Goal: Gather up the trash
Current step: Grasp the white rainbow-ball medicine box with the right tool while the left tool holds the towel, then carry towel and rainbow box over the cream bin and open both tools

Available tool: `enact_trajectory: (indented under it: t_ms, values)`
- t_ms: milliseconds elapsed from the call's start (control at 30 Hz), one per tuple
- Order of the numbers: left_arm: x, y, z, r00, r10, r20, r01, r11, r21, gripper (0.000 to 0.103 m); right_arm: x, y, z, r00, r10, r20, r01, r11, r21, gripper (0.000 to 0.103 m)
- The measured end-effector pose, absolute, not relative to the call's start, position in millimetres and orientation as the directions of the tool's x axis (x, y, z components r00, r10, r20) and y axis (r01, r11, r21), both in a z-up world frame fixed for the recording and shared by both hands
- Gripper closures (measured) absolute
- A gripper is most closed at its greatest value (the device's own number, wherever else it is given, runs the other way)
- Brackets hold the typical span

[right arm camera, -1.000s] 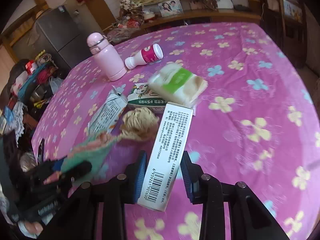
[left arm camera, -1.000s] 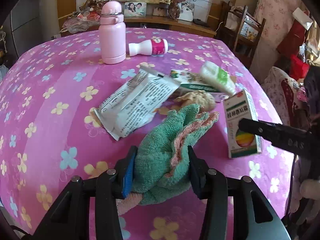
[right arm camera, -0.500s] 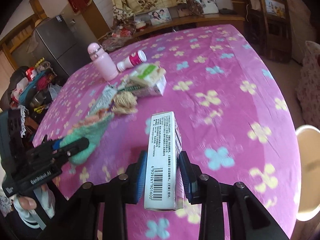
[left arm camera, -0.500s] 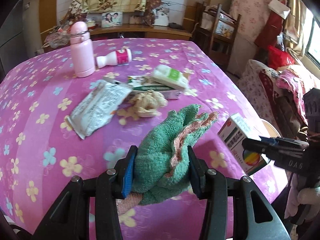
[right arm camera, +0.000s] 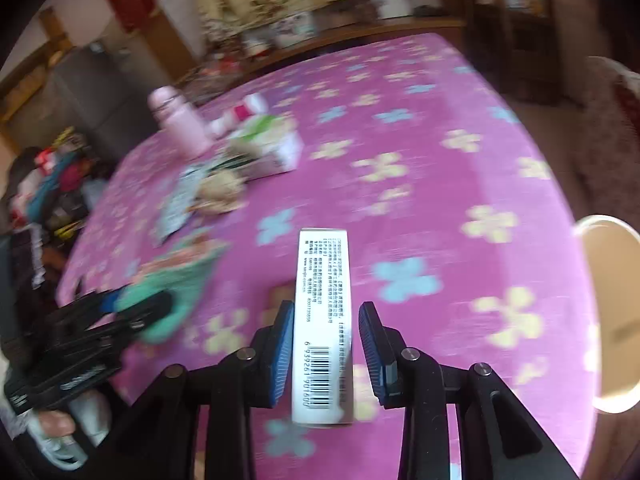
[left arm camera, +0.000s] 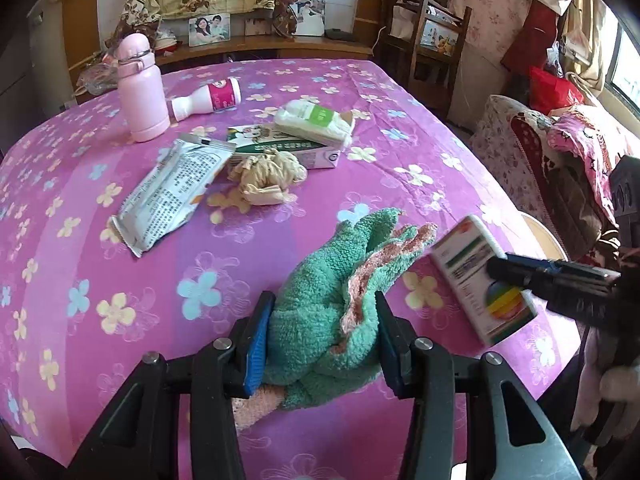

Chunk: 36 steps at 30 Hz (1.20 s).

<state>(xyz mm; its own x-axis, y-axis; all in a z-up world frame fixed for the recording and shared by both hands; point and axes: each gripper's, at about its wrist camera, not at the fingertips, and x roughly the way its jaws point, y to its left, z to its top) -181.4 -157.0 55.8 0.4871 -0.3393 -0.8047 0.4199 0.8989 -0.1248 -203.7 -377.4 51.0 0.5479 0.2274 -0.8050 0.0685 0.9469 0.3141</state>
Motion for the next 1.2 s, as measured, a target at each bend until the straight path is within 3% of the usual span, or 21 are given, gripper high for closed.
enact_trajectory:
  t_ms: [67,133,233,567,633,667,1200]
  values:
    - [-178.4,-154.2,54.8,0.484,-0.339,-0.807,0.412,0.902,-0.132,0.054,-204.2,-387.2,49.3,0.541,0.182,-0.821,0.101,0.955,0.279,0.064]
    - [-176.5,-152.5,54.1,0.482,-0.341,-0.807,0.405,0.904,-0.14,0.054,-204.7,-393.7,47.9,0.536,0.19,-0.822,0.112,0.95,0.293,0.041]
    - [-175.8,-154.1,52.5,0.476,-0.344,-0.809,0.403,0.903,-0.147,0.054,-207.4,-391.3,50.0,0.548,0.209,-0.81,0.088,0.949,0.304,0.036]
    - [-178.7,-162.5,52.8,0.473,-0.343,-0.812,0.421,0.897,-0.134,0.054,-200.1,-362.4,23.4,0.507,0.09,-0.857,0.048,0.99,0.132,0.034]
    - [-179.5,-164.0,54.3,0.475,-0.343,-0.81,0.424,0.896,-0.131,0.054,-204.0,-365.3,24.2,0.54,0.081,-0.838,0.046,0.991,0.125,0.039]
    - [-180.2,-165.1,55.5,0.477,-0.344,-0.809,0.428,0.895,-0.128,0.054,-205.1,-367.1,24.5,0.541,0.085,-0.837,0.048,0.99,0.132,0.049]
    - [-189.3,-226.9,67.6,0.475,-0.373,-0.797,0.521,0.849,-0.087,0.054,-237.5,-420.9,63.2,0.629,0.117,-0.769,0.107,0.966,0.235,0.049]
